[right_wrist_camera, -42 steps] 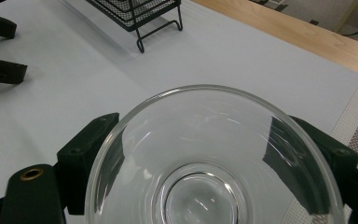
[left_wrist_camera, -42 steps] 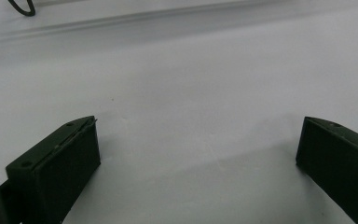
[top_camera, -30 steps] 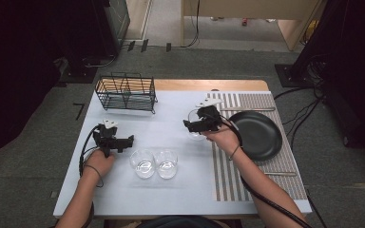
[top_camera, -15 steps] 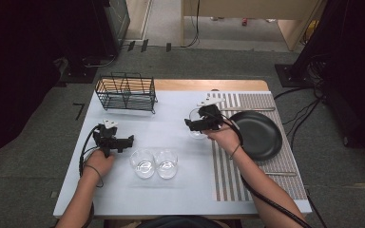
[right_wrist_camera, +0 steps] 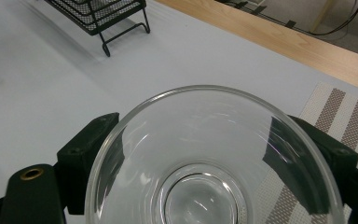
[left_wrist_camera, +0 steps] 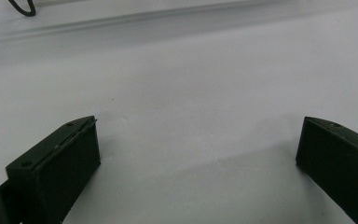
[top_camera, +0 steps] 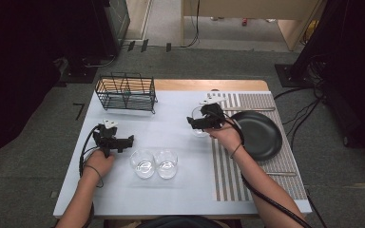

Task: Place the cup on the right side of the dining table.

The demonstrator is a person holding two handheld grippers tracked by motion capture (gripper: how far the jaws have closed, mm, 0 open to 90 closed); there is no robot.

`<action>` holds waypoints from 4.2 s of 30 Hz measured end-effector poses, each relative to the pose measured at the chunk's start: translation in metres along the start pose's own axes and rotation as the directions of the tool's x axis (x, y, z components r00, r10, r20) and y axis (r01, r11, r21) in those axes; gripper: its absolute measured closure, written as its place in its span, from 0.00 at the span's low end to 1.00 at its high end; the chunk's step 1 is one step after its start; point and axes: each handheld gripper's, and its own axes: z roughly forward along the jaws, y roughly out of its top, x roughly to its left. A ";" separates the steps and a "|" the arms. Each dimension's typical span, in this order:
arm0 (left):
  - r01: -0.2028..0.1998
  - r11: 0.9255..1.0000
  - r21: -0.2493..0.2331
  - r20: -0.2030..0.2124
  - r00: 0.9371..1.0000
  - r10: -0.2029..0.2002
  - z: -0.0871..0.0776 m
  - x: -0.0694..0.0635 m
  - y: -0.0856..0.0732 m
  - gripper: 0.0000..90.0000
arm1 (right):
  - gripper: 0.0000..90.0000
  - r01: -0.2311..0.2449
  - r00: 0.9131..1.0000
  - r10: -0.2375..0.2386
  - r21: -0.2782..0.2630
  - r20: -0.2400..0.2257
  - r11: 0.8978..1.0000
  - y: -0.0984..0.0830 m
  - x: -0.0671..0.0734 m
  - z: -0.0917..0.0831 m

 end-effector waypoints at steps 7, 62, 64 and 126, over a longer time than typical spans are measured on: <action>0.000 1.000 0.000 -0.001 1.000 0.000 0.000 0.000 0.000 0.00 | 0.20 -0.010 1.000 0.010 -0.006 0.003 1.000 0.000 -0.005 0.000; 0.002 1.000 -0.002 -0.002 1.000 -0.002 0.000 0.000 0.000 0.00 | 0.20 -0.077 0.994 0.078 -0.019 0.080 0.997 -0.003 -0.030 0.003; 0.002 1.000 -0.002 -0.002 1.000 -0.002 0.000 0.000 0.000 0.00 | 0.20 -0.082 0.993 0.083 -0.023 0.085 0.996 -0.003 -0.032 0.002; 0.003 1.000 -0.002 -0.003 1.000 -0.003 0.000 0.000 0.000 0.00 | 0.20 -0.153 0.976 0.157 -0.042 0.150 0.987 -0.012 -0.057 0.005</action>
